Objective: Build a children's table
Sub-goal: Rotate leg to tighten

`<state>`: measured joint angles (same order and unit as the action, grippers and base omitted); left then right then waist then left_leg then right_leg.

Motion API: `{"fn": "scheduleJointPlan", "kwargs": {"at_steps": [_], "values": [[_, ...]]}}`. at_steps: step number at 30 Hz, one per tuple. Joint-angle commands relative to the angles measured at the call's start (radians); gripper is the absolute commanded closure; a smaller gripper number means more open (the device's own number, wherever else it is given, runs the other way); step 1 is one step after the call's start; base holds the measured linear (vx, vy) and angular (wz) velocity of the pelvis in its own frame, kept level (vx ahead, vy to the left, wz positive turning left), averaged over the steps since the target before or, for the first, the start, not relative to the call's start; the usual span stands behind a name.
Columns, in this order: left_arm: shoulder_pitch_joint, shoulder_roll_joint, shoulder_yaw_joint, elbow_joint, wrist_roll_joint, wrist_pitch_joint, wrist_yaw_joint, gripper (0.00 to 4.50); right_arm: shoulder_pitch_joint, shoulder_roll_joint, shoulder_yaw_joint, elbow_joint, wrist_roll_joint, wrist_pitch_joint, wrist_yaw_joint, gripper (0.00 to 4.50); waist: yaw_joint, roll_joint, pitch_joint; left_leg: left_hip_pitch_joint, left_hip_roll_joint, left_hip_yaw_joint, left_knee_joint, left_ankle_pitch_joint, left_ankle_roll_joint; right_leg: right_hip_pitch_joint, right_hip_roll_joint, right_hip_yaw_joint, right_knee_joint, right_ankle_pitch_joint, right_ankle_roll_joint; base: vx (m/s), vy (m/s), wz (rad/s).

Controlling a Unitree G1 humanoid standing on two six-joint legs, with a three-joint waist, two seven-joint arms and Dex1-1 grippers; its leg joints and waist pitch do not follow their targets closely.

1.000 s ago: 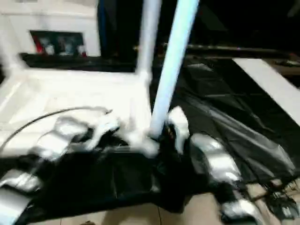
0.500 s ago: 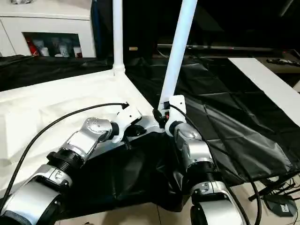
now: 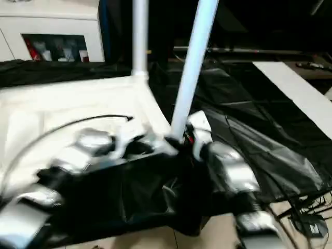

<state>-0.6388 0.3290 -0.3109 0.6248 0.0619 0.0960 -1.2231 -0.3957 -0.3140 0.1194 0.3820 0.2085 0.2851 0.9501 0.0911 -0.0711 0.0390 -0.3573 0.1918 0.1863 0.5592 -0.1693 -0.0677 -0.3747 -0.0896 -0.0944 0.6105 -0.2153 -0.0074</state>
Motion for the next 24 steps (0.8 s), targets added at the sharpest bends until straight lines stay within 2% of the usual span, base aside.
{"fn": "scheduleJointPlan", "kwargs": {"at_steps": [1,2,4,7,9,11,15,19,21,23,24], "values": [[0.025,0.003,-0.046,-0.032,-0.015,0.005,-0.08,4.5,0.029,-0.047,0.062,-0.088,0.034,0.024,0.127,1.38,0.004,0.002,-0.05,0.006,0.055,-0.018,-0.058,-0.164,0.058,0.039,-0.073,0.061,-0.065,-0.045,-0.222,0.0,0.0,0.0],[0.032,0.022,-0.042,-0.04,-0.02,-0.002,-0.101,4.5,0.055,-0.084,0.083,-0.131,0.033,0.023,0.18,1.38,0.012,0.002,-0.051,0.01,0.058,-0.016,-0.052,-0.129,0.079,0.038,-0.073,0.062,-0.056,0.023,-0.238,0.0,0.0,0.0],[0.035,0.03,-0.041,-0.044,-0.023,-0.004,-0.11,4.5,0.064,-0.096,0.09,-0.145,0.033,0.02,0.194,1.38,0.015,0.002,-0.051,0.007,0.057,-0.015,-0.051,-0.119,0.085,0.038,-0.074,0.061,-0.053,0.035,-0.243,0.0,0.0,0.0],[0.043,0.05,-0.039,-0.058,-0.033,-0.005,-0.133,4.5,0.082,-0.118,0.108,-0.163,0.021,0.007,0.219,1.38,0.02,-0.001,-0.049,0.007,0.057,-0.014,-0.051,-0.133,0.08,0.037,-0.077,0.061,-0.056,-0.005,-0.241,0.0,0.0,0.0],[0.049,0.06,-0.04,-0.071,-0.041,-0.006,-0.148,4.5,0.083,-0.122,0.11,-0.161,0.018,0.004,0.228,1.38,0.022,-0.001,-0.047,0.007,0.056,-0.014,-0.053,-0.171,0.059,0.036,-0.079,0.061,-0.064,-0.078,-0.228,0.0,0.0,0.0],[0.05,0.06,-0.038,-0.075,-0.039,-0.006,-0.148,4.5,0.079,-0.116,0.107,-0.155,0.017,0.005,0.225,1.54,0.022,-0.001,-0.047,0.008,0.056,-0.014,-0.055,-0.182,0.047,0.035,-0.078,0.062,-0.066,-0.105,-0.218,0.0,0.0,0.0],[0.049,0.057,-0.037,-0.084,-0.042,0.001,-0.149,4.5,0.077,-0.113,0.108,-0.161,0.026,0.013,0.222,1.91,0.022,-0.002,-0.05,0.007,0.055,-0.015,-0.052,-0.154,0.045,0.036,-0.077,0.062,-0.06,-0.065,-0.219,0.0,0.0,0.0],[0.052,0.059,-0.035,-0.088,-0.043,-0.001,-0.139,4.5,0.078,-0.11,0.119,-0.168,0.025,0.018,0.221,2.21,0.022,-0.013,-0.051,0.005,0.054,-0.013,-0.048,-0.124,0.063,0.038,-0.076,0.061,-0.055,-0.027,-0.226,0.0,0.0,0.0],[0.052,0.059,-0.034,-0.088,-0.042,-0.001,-0.137,4.5,0.078,-0.109,0.119,-0.165,0.023,0.016,0.22,2.38,0.022,-0.009,-0.05,0.006,0.054,-0.013,-0.048,-0.129,0.063,0.037,-0.076,0.061,-0.056,-0.044,-0.223,0.0,0.0,0.0],[0.051,0.053,-0.024,-0.086,-0.039,0.005,-0.107,4.5,0.067,-0.093,0.116,-0.14,0.013,0.012,0.197,2.41,0.023,-0.013,-0.05,0.007,0.054,-0.013,-0.048,-0.133,0.059,0.036,-0.076,0.061,-0.056,-0.054,-0.221,0.0,0.0,0.0],[0.049,0.047,-0.02,-0.082,-0.035,0.009,-0.087,4.5,0.059,-0.082,0.112,-0.122,0.004,0.008,0.174,2.41,0.022,-0.01,-0.049,0.006,0.054,-0.014,-0.049,-0.142,0.053,0.034,-0.078,0.061,-0.058,-0.068,-0.22,0.0,0.0,0.0]]}}
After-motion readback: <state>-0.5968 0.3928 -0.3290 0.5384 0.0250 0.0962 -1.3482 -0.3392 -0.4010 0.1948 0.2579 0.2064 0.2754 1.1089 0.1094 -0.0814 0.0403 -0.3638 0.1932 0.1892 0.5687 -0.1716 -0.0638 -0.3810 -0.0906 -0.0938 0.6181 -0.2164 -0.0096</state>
